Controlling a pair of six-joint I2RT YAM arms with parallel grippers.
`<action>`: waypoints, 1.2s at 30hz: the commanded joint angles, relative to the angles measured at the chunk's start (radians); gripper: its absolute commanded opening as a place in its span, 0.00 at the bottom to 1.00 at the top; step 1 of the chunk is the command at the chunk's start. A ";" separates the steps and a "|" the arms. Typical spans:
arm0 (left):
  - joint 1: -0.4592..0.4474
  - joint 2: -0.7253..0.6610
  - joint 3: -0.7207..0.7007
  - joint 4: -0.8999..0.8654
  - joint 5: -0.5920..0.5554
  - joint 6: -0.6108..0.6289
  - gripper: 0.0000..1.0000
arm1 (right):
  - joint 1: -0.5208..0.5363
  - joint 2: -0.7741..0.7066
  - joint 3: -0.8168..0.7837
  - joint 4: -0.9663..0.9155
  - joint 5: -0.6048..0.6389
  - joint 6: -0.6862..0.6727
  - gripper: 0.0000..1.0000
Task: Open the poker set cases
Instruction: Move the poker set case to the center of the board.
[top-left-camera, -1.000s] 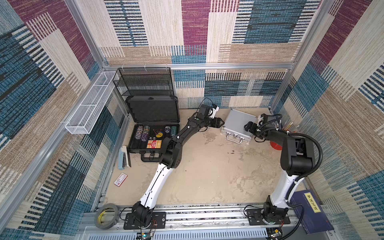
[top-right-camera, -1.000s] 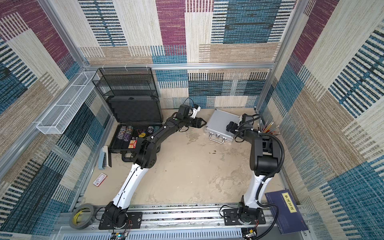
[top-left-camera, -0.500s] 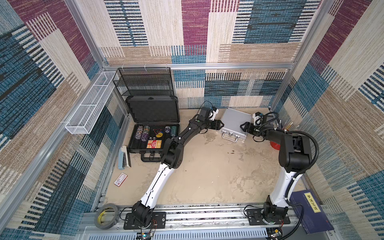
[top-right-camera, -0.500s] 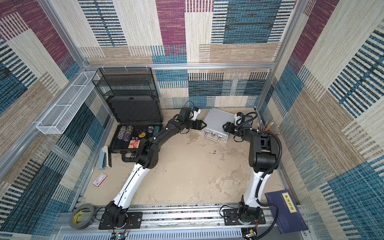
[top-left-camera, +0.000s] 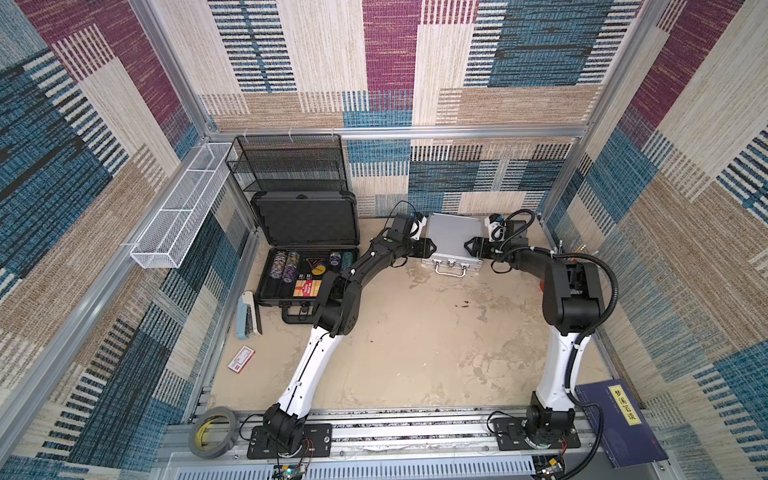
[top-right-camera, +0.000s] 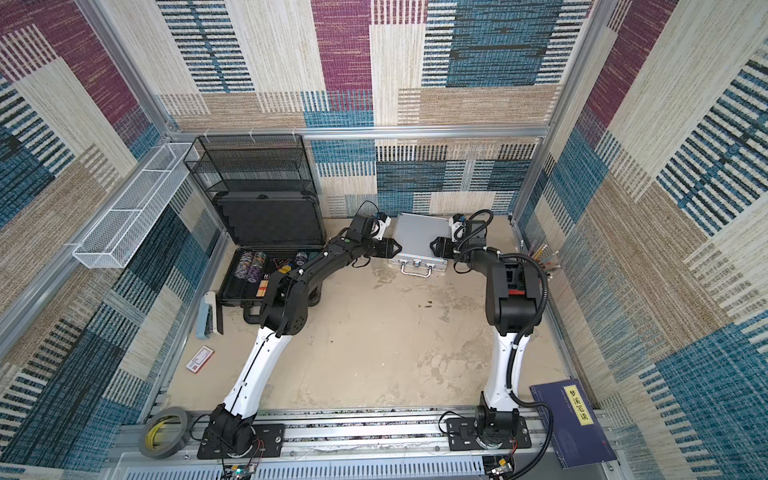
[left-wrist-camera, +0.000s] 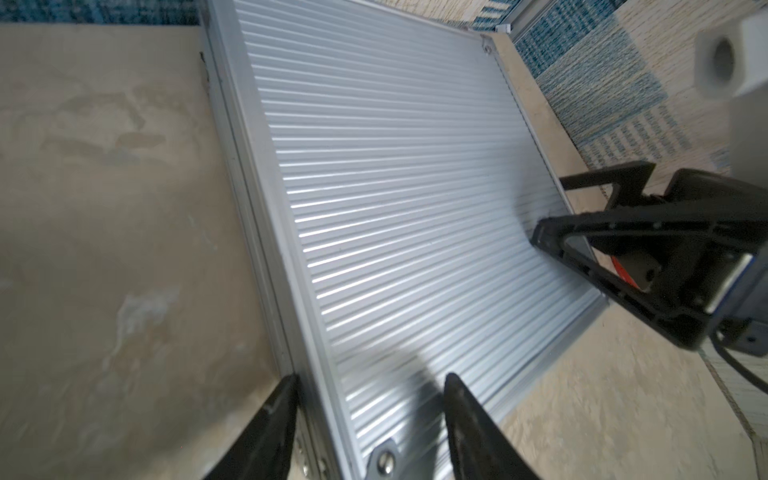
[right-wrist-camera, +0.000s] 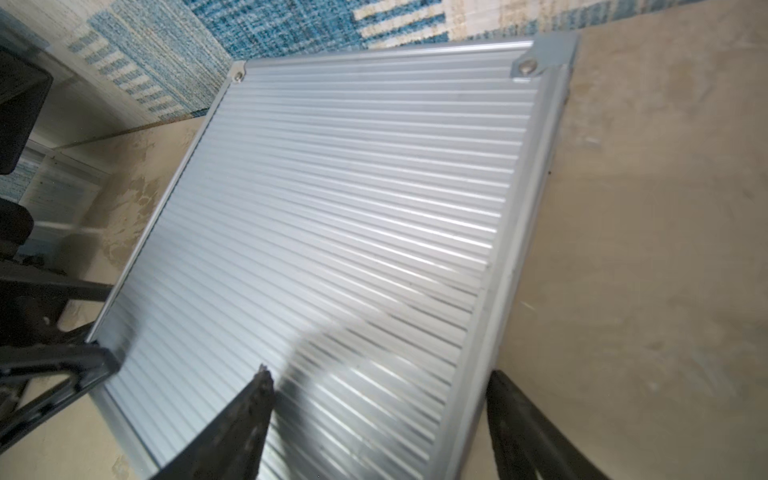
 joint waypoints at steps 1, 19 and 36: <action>-0.004 -0.088 -0.134 0.032 0.028 0.037 0.55 | 0.039 0.009 0.013 -0.001 -0.133 -0.029 0.79; -0.002 -0.438 -0.758 0.267 -0.009 -0.036 0.48 | 0.158 -0.228 -0.384 0.166 -0.121 0.121 0.76; -0.002 -0.557 -0.899 0.288 -0.025 -0.036 0.48 | 0.189 -0.406 -0.607 0.217 -0.064 0.213 0.75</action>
